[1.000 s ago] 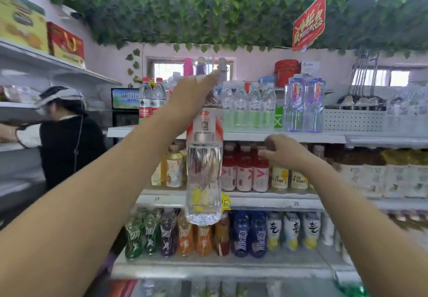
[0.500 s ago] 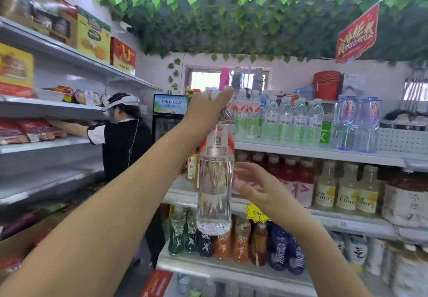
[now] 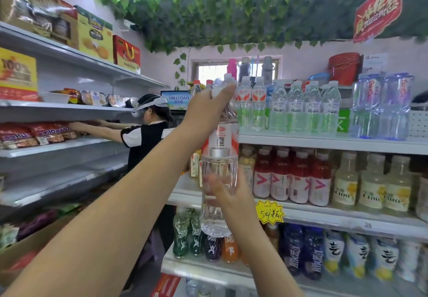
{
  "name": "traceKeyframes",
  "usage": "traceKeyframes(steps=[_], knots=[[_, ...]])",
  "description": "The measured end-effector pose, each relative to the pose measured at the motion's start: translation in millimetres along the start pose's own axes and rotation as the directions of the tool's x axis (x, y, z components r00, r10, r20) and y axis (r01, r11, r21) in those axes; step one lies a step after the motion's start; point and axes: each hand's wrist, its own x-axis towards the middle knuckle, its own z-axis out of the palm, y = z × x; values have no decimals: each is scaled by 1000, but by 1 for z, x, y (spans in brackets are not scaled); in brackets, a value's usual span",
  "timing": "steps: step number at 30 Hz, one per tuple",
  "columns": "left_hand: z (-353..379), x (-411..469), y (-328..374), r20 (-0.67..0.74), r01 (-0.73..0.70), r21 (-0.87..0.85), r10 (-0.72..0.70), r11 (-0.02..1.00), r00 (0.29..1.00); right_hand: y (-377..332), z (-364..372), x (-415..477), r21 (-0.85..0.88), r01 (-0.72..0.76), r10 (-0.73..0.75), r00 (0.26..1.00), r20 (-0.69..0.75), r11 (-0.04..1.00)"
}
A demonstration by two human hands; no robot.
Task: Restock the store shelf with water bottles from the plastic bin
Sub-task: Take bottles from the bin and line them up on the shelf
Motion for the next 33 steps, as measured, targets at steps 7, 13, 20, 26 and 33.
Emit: traceKeyframes(steps=[7, 13, 20, 26, 33], knots=[[25, 24, -17, 82, -3, 11, 2, 1000, 997, 15, -21, 21, 82, 15, -13, 999, -30, 996], [27, 58, -55, 173, 28, 27, -33, 999, 984, 30, -33, 59, 109, -19, 22, 999, -27, 994], [25, 114, -133, 196, -90, 136, 62, 987, 979, 52, -49, 133, -106, 45, -69, 970, -235, 993], [51, 173, -203, 352, -404, 630, 220, 664, 910, 65, -56, 214, -207, 44, -124, 911, -393, 977], [72, 213, -278, 426, -494, 732, 252, 469, 869, 61, -70, 297, -271, 18, -159, 846, -508, 962]])
